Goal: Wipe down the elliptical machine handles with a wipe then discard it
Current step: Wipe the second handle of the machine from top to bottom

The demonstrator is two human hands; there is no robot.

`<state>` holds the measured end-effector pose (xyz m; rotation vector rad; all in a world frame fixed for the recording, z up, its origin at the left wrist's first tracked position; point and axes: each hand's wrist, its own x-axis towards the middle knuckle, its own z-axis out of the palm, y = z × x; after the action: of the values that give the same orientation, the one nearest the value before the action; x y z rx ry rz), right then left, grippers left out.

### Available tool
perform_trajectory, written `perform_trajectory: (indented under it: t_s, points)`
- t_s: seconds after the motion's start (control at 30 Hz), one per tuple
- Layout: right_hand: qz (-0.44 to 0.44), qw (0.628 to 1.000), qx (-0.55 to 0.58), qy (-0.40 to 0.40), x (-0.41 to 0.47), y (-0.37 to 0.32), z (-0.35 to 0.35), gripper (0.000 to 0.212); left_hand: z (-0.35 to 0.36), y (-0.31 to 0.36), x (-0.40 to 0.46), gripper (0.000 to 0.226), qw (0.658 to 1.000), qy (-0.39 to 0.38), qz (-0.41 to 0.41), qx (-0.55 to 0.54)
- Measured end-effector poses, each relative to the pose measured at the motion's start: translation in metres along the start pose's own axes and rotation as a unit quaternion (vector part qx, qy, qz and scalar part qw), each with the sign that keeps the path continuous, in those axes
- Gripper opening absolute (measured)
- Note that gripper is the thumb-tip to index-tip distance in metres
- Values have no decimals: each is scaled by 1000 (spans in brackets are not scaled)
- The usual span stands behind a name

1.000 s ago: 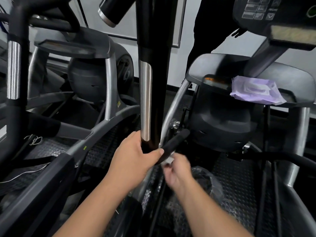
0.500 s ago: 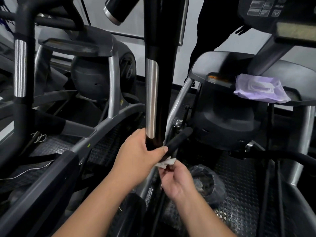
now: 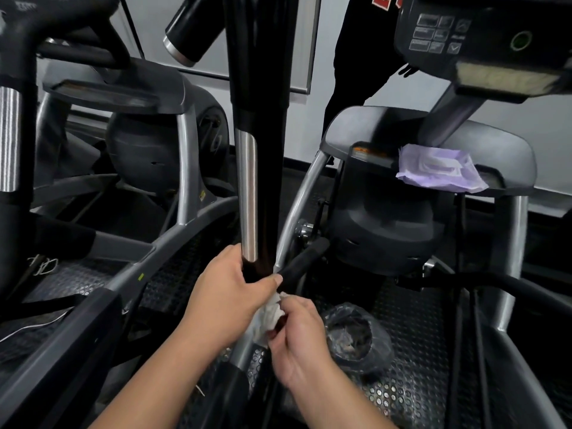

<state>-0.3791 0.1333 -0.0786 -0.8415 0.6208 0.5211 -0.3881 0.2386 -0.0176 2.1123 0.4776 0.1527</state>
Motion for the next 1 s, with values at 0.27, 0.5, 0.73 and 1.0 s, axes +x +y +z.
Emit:
perform_trajectory:
  t_s: [0.27,0.5,0.73,1.0]
  points:
    - [-132,982,-132,-8,-6,-9,8,8,0,0,1,27,1000,-2,4,-7]
    - [-176,964,-192,-53,-14,-11,5,7,0,0,0,28,1000,-5,9,-9]
    - [-216,947,-228,-63,-14,-7,6,14,0,-3,2,27,1000,-12,4,-22]
    - [-239,929,-279,-43,-11,-1,2,27,-14,-10,1,21,988,-93,11,-120]
